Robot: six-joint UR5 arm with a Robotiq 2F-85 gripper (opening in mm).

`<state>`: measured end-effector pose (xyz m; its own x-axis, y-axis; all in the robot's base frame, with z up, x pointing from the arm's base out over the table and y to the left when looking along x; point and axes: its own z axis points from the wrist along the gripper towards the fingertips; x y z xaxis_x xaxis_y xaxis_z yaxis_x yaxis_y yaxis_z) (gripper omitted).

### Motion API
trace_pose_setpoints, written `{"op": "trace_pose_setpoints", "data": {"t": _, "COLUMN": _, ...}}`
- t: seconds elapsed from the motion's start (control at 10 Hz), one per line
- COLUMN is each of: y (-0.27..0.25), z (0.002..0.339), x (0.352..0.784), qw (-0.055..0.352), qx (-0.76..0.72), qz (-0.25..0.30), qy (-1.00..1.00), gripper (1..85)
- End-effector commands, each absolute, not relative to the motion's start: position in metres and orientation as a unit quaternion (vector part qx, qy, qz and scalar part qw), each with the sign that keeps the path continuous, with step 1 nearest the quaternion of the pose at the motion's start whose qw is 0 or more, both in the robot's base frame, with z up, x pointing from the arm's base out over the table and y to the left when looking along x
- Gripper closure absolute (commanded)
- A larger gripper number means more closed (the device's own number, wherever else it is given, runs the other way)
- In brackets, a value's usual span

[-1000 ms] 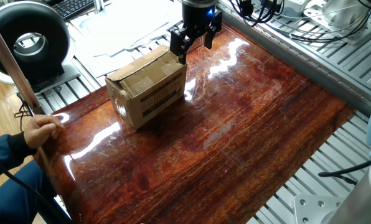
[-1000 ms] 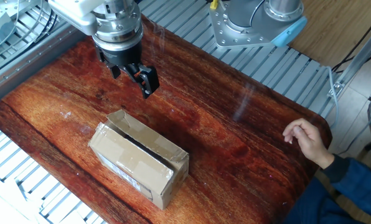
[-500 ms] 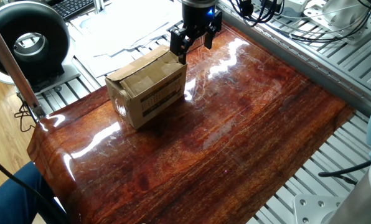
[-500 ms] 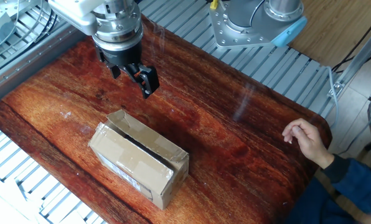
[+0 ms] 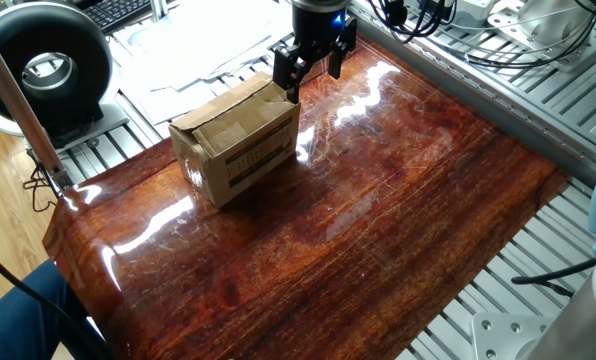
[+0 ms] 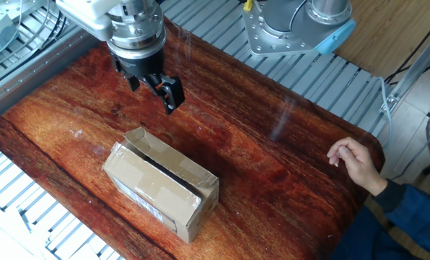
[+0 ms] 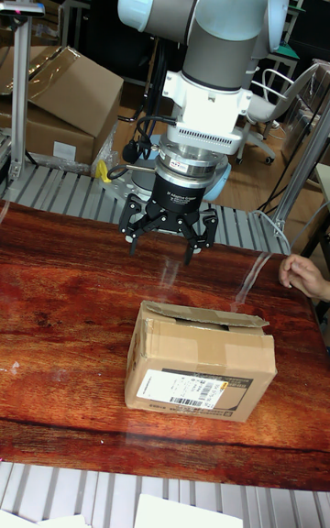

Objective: Open a box

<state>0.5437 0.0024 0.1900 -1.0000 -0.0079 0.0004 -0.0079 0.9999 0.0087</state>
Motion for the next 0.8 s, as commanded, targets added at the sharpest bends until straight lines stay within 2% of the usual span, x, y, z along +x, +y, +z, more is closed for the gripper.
{"op": "trace_pose_setpoints", "data": {"t": 0.0, "y": 0.0124, "z": 0.1972, "x": 0.4828, "qw": 0.118, "qx": -0.016, "qz": -0.017, "qy": -0.993, "gripper": 84.7}}
{"op": "trace_pose_setpoints", "data": {"t": 0.7, "y": 0.0138, "z": 0.1972, "x": 0.4837, "qw": 0.117, "qx": -0.021, "qz": -0.009, "qy": -0.993, "gripper": 84.7}}
